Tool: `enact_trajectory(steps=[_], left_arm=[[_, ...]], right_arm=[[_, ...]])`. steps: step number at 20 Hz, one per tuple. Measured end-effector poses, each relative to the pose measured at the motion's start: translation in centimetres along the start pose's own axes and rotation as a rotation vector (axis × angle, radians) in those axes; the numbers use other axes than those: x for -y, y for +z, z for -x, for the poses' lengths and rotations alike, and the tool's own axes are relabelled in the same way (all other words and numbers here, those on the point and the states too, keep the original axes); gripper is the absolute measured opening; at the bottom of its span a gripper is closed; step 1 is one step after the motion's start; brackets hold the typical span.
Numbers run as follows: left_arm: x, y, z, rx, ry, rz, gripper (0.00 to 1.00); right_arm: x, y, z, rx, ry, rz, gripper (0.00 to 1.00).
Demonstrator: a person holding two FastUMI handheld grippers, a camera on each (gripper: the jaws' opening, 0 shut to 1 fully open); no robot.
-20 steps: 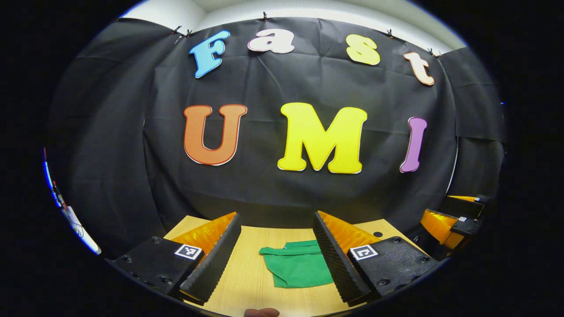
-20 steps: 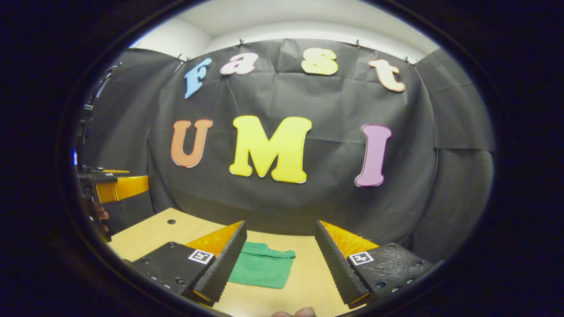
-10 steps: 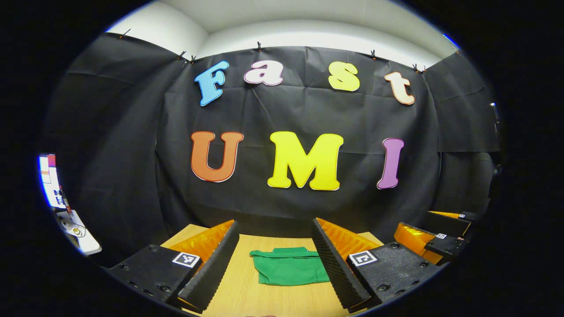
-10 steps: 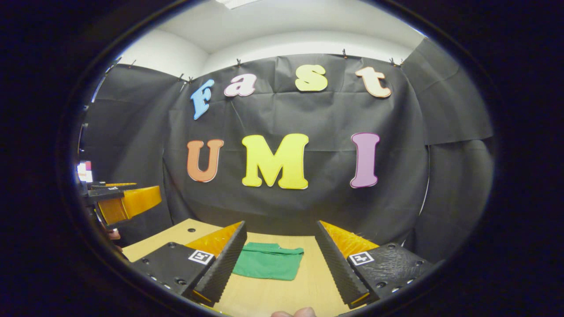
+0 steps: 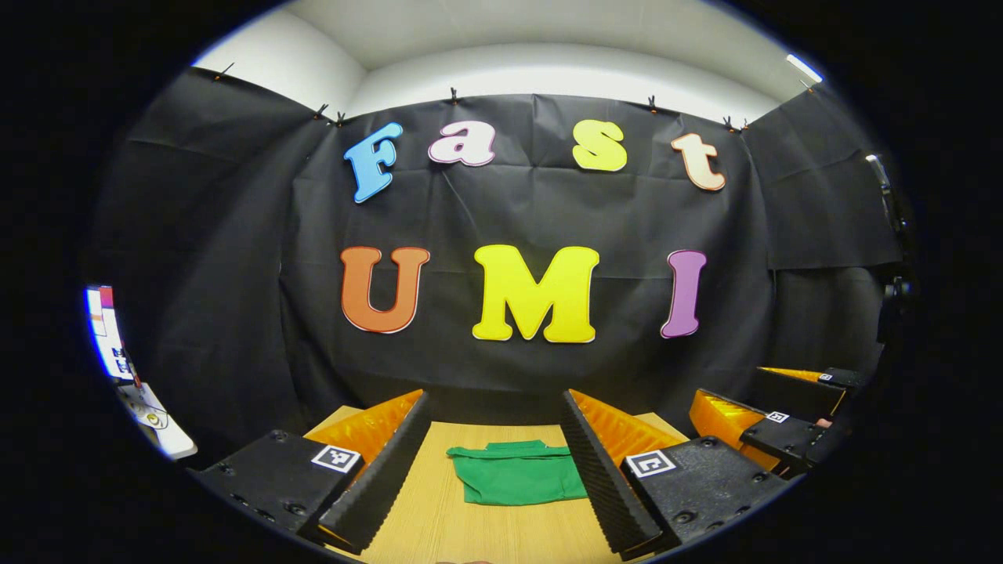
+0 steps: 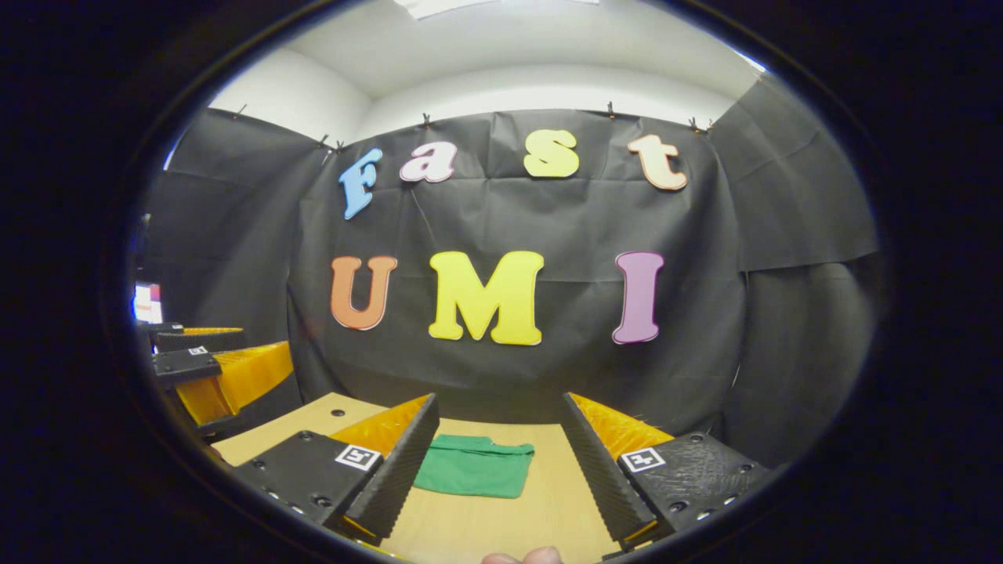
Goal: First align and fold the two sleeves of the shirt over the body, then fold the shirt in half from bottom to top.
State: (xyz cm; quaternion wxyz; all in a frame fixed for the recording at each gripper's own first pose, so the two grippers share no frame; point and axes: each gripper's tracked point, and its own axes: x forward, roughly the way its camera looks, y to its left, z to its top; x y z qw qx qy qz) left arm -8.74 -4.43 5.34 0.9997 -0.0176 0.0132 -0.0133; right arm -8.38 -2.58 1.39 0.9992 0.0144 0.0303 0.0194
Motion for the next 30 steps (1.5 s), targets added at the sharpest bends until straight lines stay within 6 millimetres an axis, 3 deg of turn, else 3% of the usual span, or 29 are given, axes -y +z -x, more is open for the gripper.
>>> enact_trajectory(steps=[8, 10, 11, 30], left_arm=[[-1.0, 0.5, -0.2, 0.017, 0.016, -0.015, 1.00], [-1.1, 0.3, -0.4, 0.010, 0.018, -0.012, 0.96], [-1.1, 0.3, -0.6, 0.009, 0.021, -0.006, 1.00], [-0.9, -0.9, -1.2, -0.029, 0.041, -0.006, 1.00]], right_arm=[[-1.1, 1.0, -0.2, 0.029, -0.014, -0.020, 0.95], [-1.0, 1.0, -0.3, 0.027, -0.018, -0.011, 0.95], [-1.0, 1.1, -0.3, 0.029, -0.018, -0.008, 0.95], [-0.6, 1.9, -0.1, 0.027, -0.031, -0.001, 0.95]])
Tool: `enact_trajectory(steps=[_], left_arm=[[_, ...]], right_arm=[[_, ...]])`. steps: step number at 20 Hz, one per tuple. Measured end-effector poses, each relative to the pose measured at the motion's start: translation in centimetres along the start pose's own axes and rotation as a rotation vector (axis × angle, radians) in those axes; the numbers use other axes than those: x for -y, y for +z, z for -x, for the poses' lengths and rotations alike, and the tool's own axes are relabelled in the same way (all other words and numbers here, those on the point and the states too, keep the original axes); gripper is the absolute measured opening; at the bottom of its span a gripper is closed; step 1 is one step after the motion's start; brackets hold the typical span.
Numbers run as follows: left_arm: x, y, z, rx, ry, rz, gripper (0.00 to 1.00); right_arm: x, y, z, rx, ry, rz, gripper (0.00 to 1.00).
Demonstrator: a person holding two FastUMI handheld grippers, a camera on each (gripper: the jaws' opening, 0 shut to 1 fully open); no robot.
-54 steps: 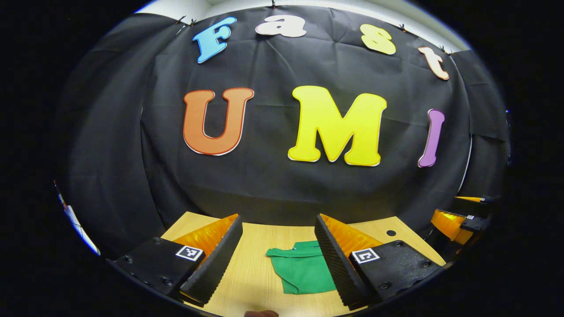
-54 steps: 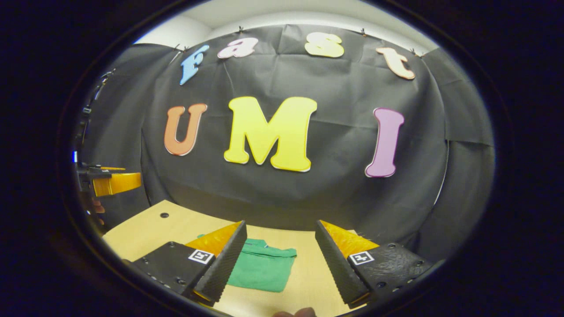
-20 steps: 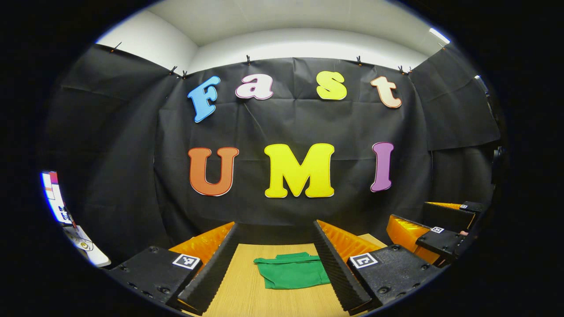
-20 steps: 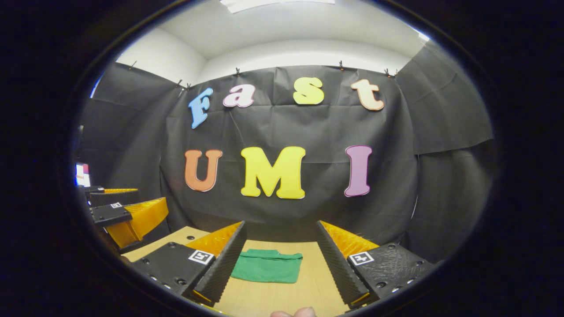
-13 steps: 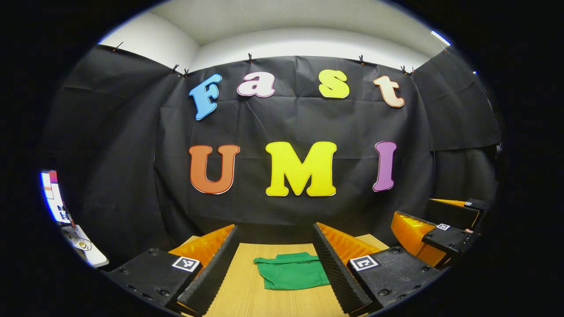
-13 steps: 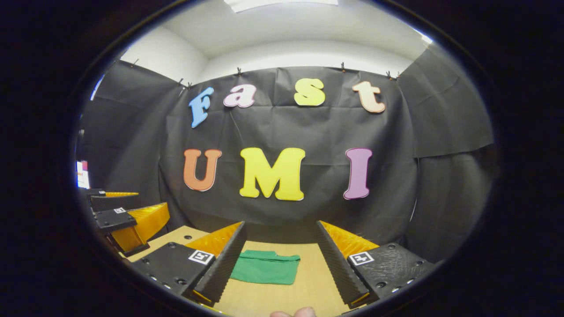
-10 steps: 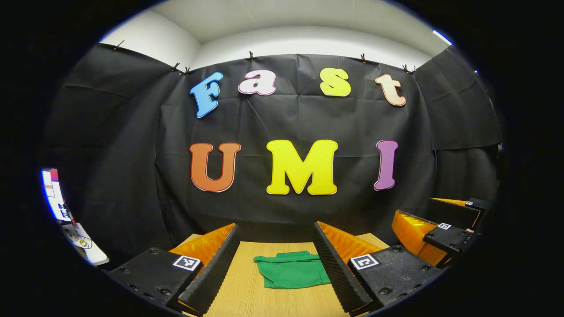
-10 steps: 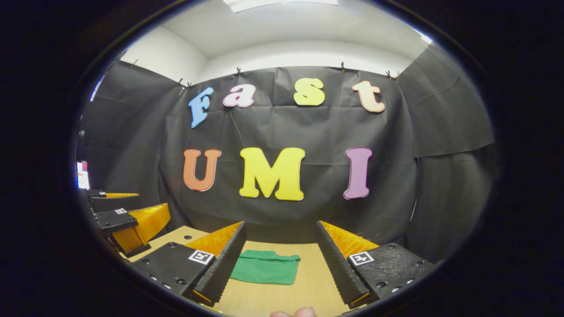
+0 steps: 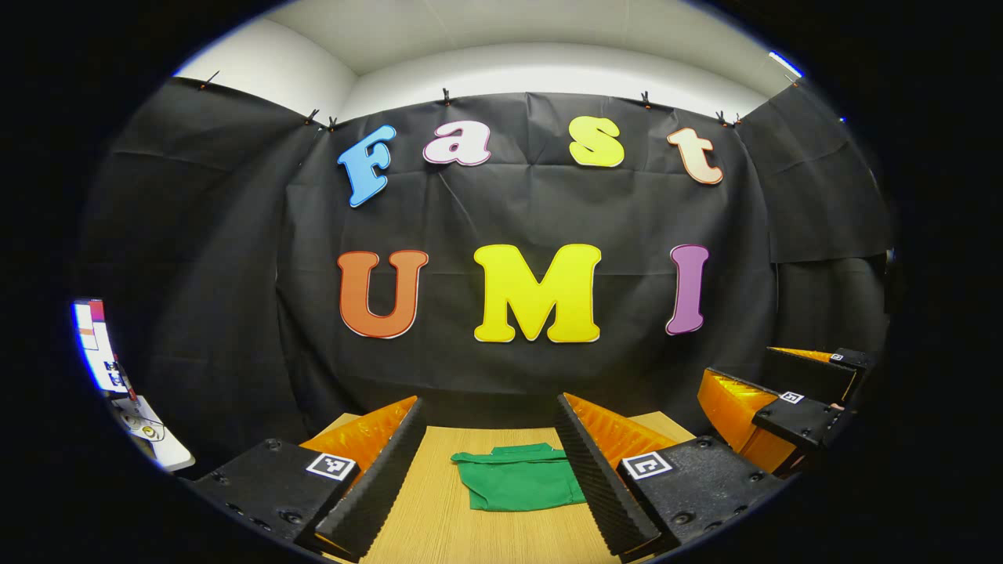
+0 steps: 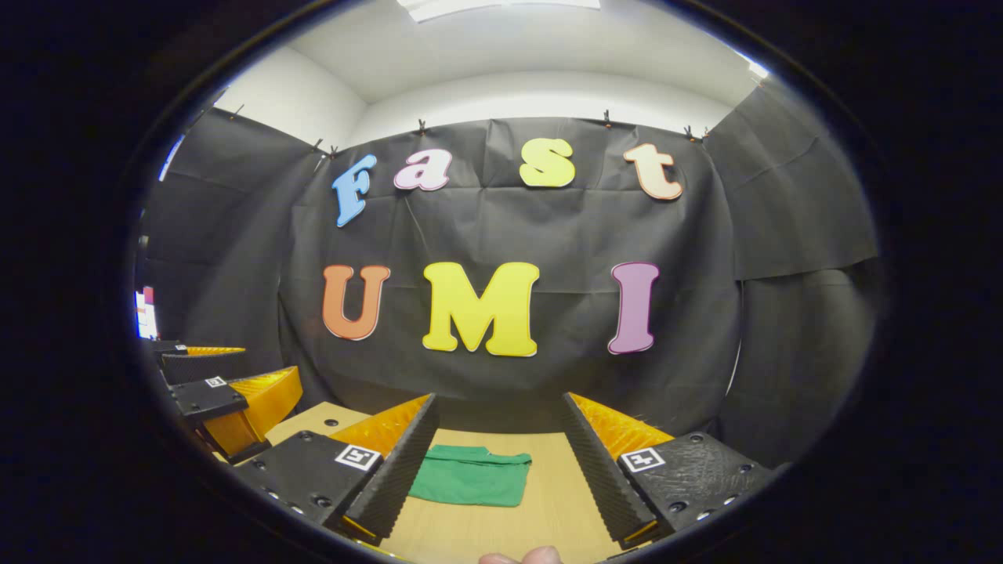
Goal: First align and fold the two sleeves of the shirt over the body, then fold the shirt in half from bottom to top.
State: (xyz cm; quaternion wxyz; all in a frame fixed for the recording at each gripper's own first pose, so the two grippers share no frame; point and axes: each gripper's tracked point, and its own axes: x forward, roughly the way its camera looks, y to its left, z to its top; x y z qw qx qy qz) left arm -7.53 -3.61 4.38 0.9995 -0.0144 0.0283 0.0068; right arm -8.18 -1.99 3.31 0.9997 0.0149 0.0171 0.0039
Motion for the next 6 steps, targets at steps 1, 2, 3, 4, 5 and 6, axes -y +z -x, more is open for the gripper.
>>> enact_trajectory(steps=[1, 2, 3, 4, 5, 6], left_arm=[[-0.09, -0.02, 0.04, 0.000, 0.003, 0.000, 0.97], [-0.12, -0.08, -0.01, -0.001, 0.004, 0.001, 1.00], [-0.15, -0.10, 0.04, -0.002, 0.006, 0.002, 1.00], [-0.24, 0.01, 0.15, -0.001, 0.008, 0.002, 1.00], [-0.36, 0.09, 0.19, 0.000, 0.010, 0.002, 1.00], [-0.39, 0.04, 0.21, 0.000, 0.011, 0.003, 0.97]], right_arm=[[-0.14, 0.09, 0.09, 0.001, 0.001, 0.001, 0.95], [-0.28, 0.12, 0.19, 0.001, 0.004, 0.002, 0.95], [-0.40, 0.18, 0.26, 0.002, 0.005, 0.005, 0.95], [-0.30, 0.18, 0.34, 0.001, 0.006, 0.005, 0.95], [-0.33, 0.21, 0.35, 0.000, 0.008, 0.003, 0.95], [-0.40, 0.22, 0.39, -0.001, 0.008, 0.002, 0.95]])
